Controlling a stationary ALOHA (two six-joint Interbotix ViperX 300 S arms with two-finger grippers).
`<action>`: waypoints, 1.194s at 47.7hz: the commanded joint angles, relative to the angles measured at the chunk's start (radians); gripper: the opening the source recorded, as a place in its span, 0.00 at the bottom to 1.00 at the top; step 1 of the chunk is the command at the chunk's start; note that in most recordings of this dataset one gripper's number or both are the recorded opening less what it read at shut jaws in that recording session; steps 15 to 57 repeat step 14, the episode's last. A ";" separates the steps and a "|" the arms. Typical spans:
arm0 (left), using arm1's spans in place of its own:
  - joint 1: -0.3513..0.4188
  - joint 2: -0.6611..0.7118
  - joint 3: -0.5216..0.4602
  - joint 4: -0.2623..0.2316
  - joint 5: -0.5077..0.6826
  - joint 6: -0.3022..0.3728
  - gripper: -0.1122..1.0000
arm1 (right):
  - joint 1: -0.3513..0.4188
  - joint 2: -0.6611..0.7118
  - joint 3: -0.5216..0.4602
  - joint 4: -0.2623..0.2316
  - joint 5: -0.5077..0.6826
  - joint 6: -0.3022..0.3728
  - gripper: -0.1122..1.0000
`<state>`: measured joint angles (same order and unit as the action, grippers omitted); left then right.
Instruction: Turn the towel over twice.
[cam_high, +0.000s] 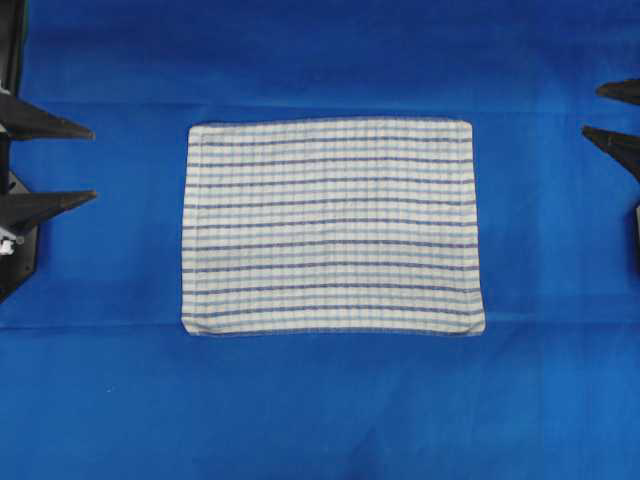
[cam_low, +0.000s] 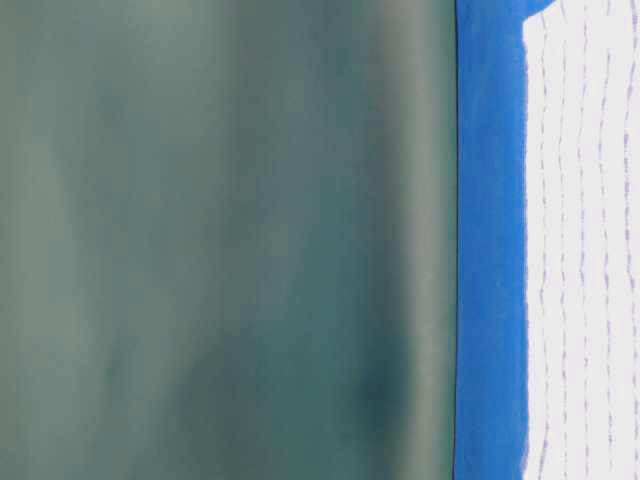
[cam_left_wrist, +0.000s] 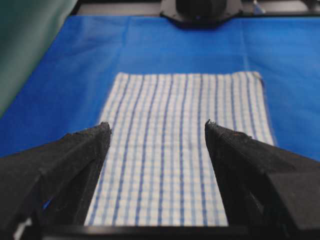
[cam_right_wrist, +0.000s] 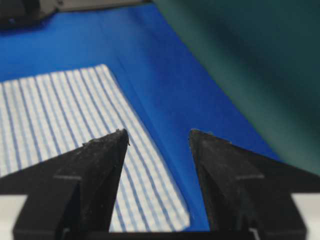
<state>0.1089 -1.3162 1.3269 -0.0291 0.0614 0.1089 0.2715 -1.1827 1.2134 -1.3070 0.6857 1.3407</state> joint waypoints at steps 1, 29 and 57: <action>0.003 -0.014 0.003 0.003 0.015 0.000 0.75 | -0.002 -0.017 0.028 -0.005 0.000 0.021 0.63; 0.003 -0.025 0.055 0.003 0.012 -0.003 0.75 | -0.002 -0.063 0.100 -0.011 0.002 0.091 0.62; 0.003 -0.025 0.055 0.003 0.012 -0.003 0.75 | -0.002 -0.063 0.100 -0.011 0.002 0.091 0.62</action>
